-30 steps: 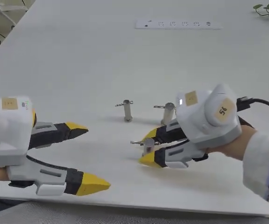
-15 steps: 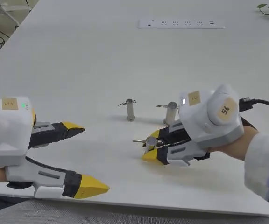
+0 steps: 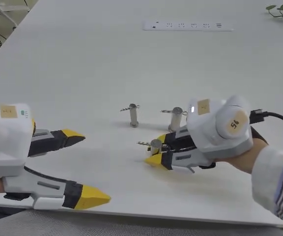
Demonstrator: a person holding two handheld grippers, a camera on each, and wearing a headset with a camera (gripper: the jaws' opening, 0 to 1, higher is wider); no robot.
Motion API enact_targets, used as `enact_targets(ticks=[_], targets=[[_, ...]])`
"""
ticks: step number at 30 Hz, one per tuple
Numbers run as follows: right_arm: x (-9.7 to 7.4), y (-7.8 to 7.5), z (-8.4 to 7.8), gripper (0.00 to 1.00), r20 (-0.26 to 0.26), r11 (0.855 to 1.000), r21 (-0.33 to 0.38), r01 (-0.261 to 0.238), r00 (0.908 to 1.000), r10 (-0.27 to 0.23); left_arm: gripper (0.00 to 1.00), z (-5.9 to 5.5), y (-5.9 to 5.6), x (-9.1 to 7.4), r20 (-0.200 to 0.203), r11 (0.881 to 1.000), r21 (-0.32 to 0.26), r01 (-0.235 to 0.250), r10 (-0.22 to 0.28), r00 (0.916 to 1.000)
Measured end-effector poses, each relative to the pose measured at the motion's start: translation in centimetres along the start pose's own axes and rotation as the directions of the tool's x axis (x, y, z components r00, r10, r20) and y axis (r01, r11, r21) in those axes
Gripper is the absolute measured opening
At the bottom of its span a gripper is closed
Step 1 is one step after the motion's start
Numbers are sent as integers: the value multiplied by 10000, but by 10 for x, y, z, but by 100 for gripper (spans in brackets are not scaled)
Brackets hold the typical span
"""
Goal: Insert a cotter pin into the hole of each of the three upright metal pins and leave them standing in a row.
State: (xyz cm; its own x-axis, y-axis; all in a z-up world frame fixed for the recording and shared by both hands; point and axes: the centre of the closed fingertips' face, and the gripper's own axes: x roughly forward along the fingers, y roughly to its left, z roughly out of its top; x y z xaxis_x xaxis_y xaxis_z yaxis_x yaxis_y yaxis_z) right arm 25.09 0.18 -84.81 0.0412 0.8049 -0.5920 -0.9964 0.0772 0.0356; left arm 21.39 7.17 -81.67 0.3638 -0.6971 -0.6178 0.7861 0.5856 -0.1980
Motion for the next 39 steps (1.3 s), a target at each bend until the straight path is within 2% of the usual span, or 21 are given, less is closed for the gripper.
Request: enact_targets(ticks=[9, 13, 19, 26, 28, 31, 39], targets=[[-10, -4, -6, 13, -46, 9995, -4, 322, 9995, -322, 88, -1, 3, 2, 22, 9998, 78, -175, 174, 9998], [-22, -9, -8, 13, 105, 9986, 145, 517, 9986, -518, 88, 0, 3, 3, 81, 9998, 25, -184, 184, 9998], [-45, -25, -16, 13, 112, 9949, 289, 962, 9953, -966, 88, 6, 6, 3, 367, 9996, -164, -239, 245, 9990], [-67, -42, -32, 13, -37, 9912, 133, 1314, 9913, -1314, 88, 2, 8, 3, 128, 9994, -149, -301, 303, 9995], [-72, -46, -36, 13, -79, 9904, 147, 1377, 9905, -1375, 86, 2, 7, 4, 115, 9990, -390, -201, 205, 9997], [-80, -54, -38, 13, -20, 9893, 167, 1450, 9894, -1450, 86, 3, 8, 3, 84, 9993, -233, -286, 288, 9996], [-93, -70, -45, 13, 211, 9909, 235, 1327, 9909, -1332, 86, -1, 8, 2, -141, 9991, -286, -299, 295, 9995]])
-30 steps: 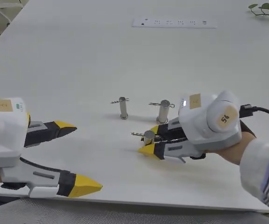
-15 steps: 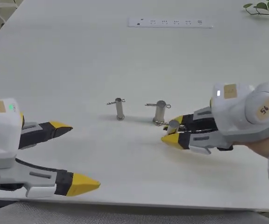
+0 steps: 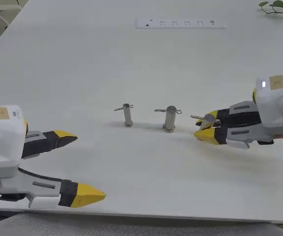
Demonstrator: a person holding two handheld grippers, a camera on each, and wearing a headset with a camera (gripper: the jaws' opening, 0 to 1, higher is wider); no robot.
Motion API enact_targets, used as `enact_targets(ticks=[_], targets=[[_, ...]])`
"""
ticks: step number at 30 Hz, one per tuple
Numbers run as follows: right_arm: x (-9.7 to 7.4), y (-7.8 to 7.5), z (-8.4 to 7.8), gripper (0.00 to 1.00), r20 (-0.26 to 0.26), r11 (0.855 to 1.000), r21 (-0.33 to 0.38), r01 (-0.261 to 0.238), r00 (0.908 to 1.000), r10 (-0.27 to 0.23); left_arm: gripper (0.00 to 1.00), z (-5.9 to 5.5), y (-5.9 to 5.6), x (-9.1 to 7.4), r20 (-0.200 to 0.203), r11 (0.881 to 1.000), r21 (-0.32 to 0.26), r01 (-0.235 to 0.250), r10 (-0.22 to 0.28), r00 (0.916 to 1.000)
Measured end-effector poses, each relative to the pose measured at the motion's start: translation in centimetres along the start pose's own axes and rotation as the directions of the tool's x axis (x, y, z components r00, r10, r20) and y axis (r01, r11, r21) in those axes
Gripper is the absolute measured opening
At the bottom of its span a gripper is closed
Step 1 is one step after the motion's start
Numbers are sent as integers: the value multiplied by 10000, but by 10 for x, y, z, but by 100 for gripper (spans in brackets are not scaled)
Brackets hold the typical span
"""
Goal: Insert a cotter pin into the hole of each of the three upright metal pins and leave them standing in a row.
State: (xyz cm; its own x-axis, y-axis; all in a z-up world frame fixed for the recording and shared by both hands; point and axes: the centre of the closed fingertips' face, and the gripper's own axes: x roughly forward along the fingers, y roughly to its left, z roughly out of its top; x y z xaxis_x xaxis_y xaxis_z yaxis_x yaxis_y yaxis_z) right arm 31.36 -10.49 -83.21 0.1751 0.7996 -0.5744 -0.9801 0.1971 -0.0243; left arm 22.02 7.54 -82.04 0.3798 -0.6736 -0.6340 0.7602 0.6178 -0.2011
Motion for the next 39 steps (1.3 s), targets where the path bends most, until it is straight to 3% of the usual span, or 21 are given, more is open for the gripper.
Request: enact_targets(ticks=[10, 20, 29, 39], targets=[[-4, -14, -13, 13, -225, 9996, 25, -265, 9994, 265, 85, -6, 1, -2, -171, 9999, -76, -82, 80, 9998], [-2, -17, -16, 13, -298, 9987, 51, -507, 9983, 508, 84, -6, 1, -2, -97, 9998, -213, -40, 38, 9999], [-2, -13, -14, 14, -74, 9972, -201, -720, 9974, 719, 83, -2, 5, 3, -38, 9999, -158, 17, -18, 10000], [-2, -14, -13, 16, 424, 9976, 523, -461, 9981, 439, 81, 8, 10, 12, 62, 9999, 67, 115, -116, 9999]])
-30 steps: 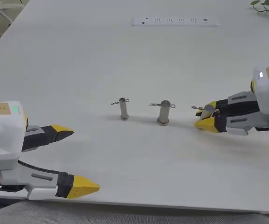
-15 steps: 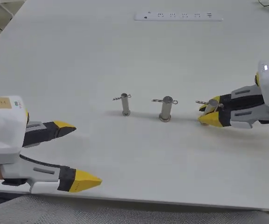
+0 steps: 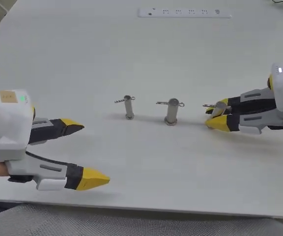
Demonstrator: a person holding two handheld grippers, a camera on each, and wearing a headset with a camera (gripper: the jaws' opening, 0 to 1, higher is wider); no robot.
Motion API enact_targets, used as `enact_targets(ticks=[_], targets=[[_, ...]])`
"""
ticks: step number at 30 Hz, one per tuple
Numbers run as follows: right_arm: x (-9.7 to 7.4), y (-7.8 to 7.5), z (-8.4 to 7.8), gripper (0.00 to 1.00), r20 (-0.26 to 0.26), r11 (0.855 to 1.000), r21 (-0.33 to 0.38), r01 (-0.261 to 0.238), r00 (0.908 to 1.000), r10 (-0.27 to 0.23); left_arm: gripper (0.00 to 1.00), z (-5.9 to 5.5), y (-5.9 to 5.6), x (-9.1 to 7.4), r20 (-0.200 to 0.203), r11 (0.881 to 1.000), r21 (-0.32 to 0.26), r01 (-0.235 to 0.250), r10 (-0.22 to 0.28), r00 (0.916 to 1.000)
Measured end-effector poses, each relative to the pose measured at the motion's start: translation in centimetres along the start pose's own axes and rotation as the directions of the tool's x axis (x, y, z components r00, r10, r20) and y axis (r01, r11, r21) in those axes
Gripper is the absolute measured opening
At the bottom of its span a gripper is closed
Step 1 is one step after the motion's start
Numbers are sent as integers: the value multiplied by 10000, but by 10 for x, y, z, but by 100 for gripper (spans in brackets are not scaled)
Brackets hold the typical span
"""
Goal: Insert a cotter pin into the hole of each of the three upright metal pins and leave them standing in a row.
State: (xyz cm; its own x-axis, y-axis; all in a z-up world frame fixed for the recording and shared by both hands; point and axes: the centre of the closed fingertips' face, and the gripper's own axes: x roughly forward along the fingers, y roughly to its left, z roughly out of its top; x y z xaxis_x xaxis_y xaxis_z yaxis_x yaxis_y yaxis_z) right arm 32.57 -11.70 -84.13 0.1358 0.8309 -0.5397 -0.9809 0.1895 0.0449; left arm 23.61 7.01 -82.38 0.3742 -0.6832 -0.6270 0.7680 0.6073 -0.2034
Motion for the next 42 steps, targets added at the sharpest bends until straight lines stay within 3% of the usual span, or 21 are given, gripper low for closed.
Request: enact_targets(ticks=[5, 15, 18, 24, 27, 34, 38, 42], targets=[[0, 3, -7, 23, -95, 9996, 243, 110, 9999, -107, 79, 0, 4, 2, 33, 9999, 70, -119, 119, 9999], [-16, 1, 3, 34, 630, 9901, 1042, 935, 9929, -1004, 72, 10, 21, 14, 370, 9988, 201, -456, 448, 9983], [-22, 3, 6, 37, 784, 9854, 1285, 1121, 9893, -1228, 69, 17, 25, 19, 620, 9994, 16, -350, 348, 9975], [-36, 7, 15, 39, 1236, 9692, 1846, 1631, 9745, -1876, 62, 26, 36, 32, 882, 9991, 184, -394, 376, 9954], [-44, 10, 22, 40, 1416, 9631, 1955, 1851, 9664, -2145, 52, 33, 44, 38, 1111, 9975, 286, -653, 617, 9919], [-59, 22, 34, 42, 1661, 9496, 2234, 2200, 9514, -2595, 45, 39, 44, 55, 1205, 9979, 563, -309, 239, 9924], [-68, 30, 40, 42, 1855, 9393, 2458, 2394, 9395, -2880, 34, 42, 49, 65, 1317, 9981, 544, -287, 213, 9911], [-74, 38, 41, 42, 1878, 9311, 2649, 2507, 9337, -3048, 24, 51, 57, 72, 1672, 9986, 370, -378, 311, 9854]])
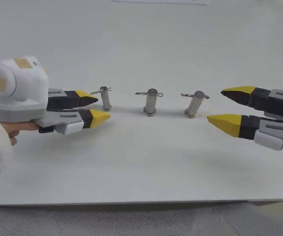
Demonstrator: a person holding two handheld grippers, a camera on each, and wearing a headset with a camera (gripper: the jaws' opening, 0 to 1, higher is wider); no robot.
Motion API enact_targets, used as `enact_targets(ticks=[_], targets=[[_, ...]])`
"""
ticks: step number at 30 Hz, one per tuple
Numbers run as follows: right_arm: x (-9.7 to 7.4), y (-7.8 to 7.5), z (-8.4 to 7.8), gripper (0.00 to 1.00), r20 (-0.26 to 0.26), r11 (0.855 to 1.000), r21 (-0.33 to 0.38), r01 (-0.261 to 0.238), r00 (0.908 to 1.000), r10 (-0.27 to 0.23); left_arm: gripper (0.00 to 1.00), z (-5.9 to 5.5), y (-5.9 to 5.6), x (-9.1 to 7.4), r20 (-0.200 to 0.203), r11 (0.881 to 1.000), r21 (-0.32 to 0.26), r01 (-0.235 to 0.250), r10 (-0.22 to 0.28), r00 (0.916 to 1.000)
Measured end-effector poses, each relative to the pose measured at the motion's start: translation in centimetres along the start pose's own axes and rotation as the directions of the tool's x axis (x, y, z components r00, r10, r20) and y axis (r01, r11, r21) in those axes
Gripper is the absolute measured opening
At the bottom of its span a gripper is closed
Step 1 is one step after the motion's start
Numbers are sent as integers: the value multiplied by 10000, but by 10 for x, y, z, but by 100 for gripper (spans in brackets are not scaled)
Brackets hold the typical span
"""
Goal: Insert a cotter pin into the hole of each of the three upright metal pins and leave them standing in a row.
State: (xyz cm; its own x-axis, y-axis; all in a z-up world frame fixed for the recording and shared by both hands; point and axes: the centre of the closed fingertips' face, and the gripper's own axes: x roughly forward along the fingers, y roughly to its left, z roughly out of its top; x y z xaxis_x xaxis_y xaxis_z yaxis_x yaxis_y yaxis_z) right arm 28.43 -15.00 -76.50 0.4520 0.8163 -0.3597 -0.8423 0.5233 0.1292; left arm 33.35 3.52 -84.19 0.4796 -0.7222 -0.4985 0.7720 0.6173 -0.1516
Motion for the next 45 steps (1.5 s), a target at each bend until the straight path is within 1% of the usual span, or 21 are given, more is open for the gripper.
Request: enact_targets(ticks=[3, 7, 8, 12, 15, 16, 18, 21, 22, 24, 25, 28, 31, 34, 39, 41, 42, 45], targets=[[-4, 2, -1, 42, -1, 9998, 126, 148, 9999, -148, 22, 5, 3, 5, 170, 9999, 108, -10, 8, 9999], [-9, 1, -4, 42, -45, 9990, 259, 357, 9994, -356, 11, 8, 2, 9, 205, 9987, 459, 219, -228, 9995], [-9, 1, -4, 42, -55, 9988, 289, 401, 9992, -400, 9, 8, 1, 10, 264, 9988, 368, 337, -347, 9990], [-12, -1, -6, 42, -130, 9978, 389, 539, 9985, -534, 8, 9, 0, 10, 305, 9972, 580, 463, -481, 9984], [-13, -1, -6, 42, -165, 9973, 426, 597, 9981, -590, 8, 8, -1, 9, 238, 9951, 657, 735, -752, 9969], [-13, -2, -6, 42, -182, 9969, 446, 641, 9978, -634, 8, 8, -3, 8, 189, 9936, 689, 898, -913, 9956], [-13, -3, -6, 42, -193, 9967, 462, 666, 9976, -658, 8, 6, -8, 7, 71, 9864, 884, 1387, -1399, 9901], [-14, -3, -5, 42, -206, 9963, 489, 708, 9973, -699, 8, 5, -9, 6, 52, 9808, 1132, 1590, -1606, 9870], [-13, -3, -5, 42, -215, 9962, 496, 715, 9973, -705, 8, 6, -9, 6, 45, 9805, 1086, 1637, -1652, 9863], [-14, -2, -5, 42, -235, 9963, 476, 717, 9972, -707, 8, 5, -10, 6, -43, 9726, 1362, 1886, -1898, 9818], [-14, -2, -5, 42, -237, 9963, 480, 714, 9972, -704, 8, 6, -10, 6, -71, 9721, 1335, 1930, -1938, 9810], [-14, -2, -5, 42, -284, 9961, 499, 732, 9970, -719, 8, 6, -10, 6, -234, 9622, 1566, 2229, -2220, 9748], [-15, -1, -6, 42, -349, 9960, 497, 747, 9967, -731, 8, 6, -11, 6, -303, 9549, 1688, 2441, -2425, 9697], [-15, -1, -7, 42, -415, 9956, 498, 792, 9962, -772, 8, 5, -12, 6, -316, 9490, 1839, 2563, -2549, 9665], [-13, 1, -7, 42, -454, 9952, 571, 791, 9960, -765, 8, 5, -11, 7, -325, 9472, 1836, 2627, -2612, 9647], [-12, 1, -6, 42, -414, 9955, 566, 760, 9964, -737, 8, 2, -10, 7, -503, 9494, 1710, 2634, -2586, 9647], [-11, 2, -5, 42, -410, 9955, 571, 752, 9965, -730, 9, 0, -8, 7, -610, 9502, 1744, 2583, -2514, 9659], [-10, 3, -4, 42, -398, 9958, 555, 732, 9967, -710, 15, -2, -6, 8, -662, 9546, 1712, 2438, -2357, 9696]])
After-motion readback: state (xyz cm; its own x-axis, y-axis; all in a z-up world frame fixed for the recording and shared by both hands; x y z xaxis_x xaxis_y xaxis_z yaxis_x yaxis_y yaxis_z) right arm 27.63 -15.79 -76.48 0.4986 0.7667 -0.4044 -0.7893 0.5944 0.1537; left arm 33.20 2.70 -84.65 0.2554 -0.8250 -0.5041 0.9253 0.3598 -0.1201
